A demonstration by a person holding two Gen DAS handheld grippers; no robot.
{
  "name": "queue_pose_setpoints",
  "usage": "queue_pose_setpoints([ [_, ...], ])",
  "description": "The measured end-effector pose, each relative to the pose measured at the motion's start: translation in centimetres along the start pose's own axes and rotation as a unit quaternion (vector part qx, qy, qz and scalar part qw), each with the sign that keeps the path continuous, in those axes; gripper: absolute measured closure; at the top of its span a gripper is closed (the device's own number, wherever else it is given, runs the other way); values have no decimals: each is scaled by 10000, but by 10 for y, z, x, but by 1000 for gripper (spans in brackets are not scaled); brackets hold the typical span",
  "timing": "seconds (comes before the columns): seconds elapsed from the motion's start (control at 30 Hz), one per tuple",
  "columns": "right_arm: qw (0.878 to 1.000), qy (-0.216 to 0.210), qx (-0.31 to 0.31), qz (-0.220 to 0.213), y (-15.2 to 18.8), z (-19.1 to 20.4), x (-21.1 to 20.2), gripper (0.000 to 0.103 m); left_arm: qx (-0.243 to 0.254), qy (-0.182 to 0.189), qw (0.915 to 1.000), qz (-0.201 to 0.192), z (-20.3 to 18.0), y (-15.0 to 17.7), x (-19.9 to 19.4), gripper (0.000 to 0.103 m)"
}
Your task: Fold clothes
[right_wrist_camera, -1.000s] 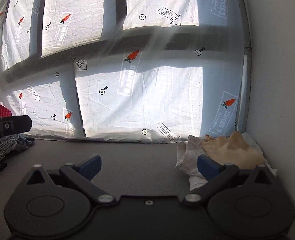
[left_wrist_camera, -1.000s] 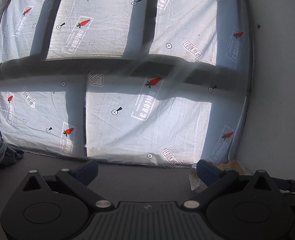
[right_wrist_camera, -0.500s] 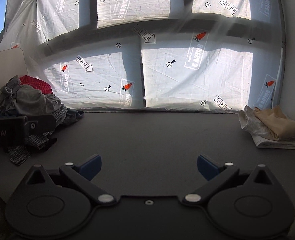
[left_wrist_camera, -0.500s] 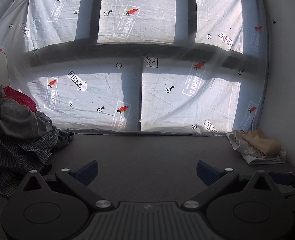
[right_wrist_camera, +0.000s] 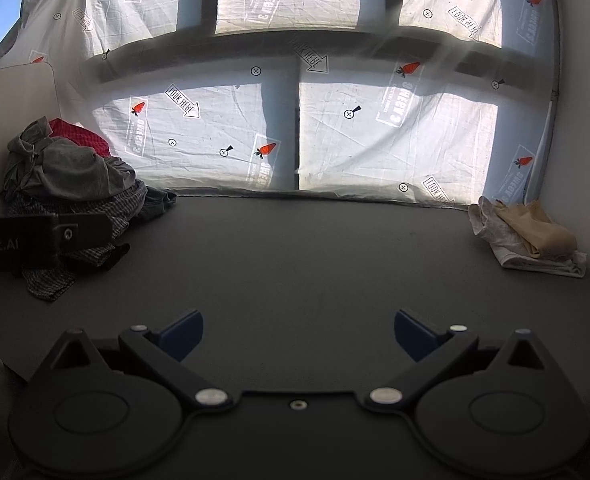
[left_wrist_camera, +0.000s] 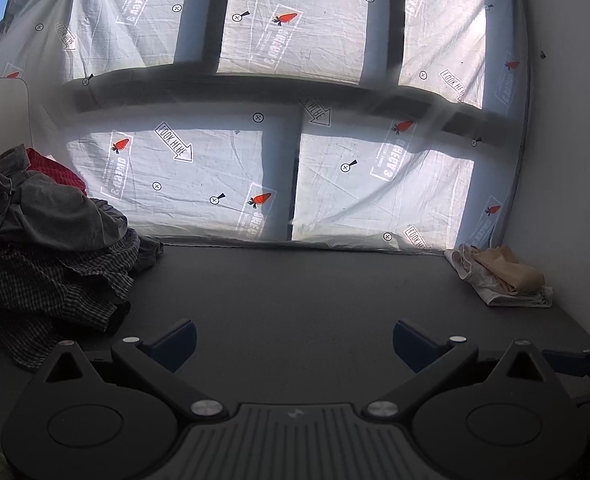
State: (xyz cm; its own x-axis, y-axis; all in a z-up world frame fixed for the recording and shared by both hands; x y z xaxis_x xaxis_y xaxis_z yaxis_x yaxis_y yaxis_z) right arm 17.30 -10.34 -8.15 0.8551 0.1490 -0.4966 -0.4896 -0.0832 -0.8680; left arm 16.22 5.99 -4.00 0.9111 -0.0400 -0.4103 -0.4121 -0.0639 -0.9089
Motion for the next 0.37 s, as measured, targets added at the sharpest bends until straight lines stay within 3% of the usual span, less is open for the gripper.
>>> queue_pose_setpoints([
  [0.37, 9999, 67, 78, 13, 13, 16, -15, 0, 20, 82, 9998, 169, 13, 17, -11, 0],
])
Point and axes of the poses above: each gripper's, at about its wrist camera, not at the fingertips, and x roughly the way its jaws point, z to its left, y to its underside, the point moved 8 cm from there along x, roughly the way its jaws point
